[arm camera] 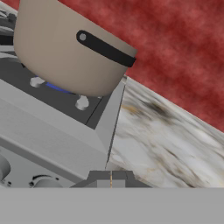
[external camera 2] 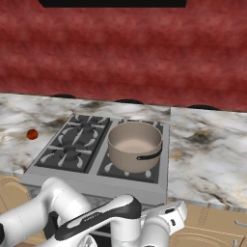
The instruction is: Turn on the burner for the pot on the stove. Wait thirty seconds for the pot to heat up. Then add the tomato to the pot.
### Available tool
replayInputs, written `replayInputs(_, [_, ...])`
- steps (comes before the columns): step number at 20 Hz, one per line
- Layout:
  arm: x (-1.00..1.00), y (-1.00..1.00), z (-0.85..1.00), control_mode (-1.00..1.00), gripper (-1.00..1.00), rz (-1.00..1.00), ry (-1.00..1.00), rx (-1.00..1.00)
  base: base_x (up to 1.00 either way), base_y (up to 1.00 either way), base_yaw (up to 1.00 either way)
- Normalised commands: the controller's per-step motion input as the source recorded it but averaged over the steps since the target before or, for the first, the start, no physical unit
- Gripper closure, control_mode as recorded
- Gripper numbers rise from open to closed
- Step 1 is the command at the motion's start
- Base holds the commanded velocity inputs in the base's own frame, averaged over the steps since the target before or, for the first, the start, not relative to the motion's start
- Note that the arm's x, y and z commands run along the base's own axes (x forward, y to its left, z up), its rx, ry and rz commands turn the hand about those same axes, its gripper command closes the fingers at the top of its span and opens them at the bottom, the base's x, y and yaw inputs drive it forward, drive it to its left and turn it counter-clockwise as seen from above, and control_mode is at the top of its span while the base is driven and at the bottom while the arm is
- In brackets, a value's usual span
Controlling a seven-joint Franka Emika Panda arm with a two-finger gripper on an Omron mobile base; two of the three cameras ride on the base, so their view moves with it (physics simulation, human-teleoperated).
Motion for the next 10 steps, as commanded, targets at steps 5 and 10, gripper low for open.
replayInputs(5, [0.00, 0.00, 0.00, -1.00, 1.00, 0.00, 0.00, 0.00, 0.00, 0.00, 0.00])
replayInputs(10, [0.00, 0.00, 0.00, -1.00, 1.00, 0.00, 0.00, 0.00, 0.00, 0.00, 0.00])
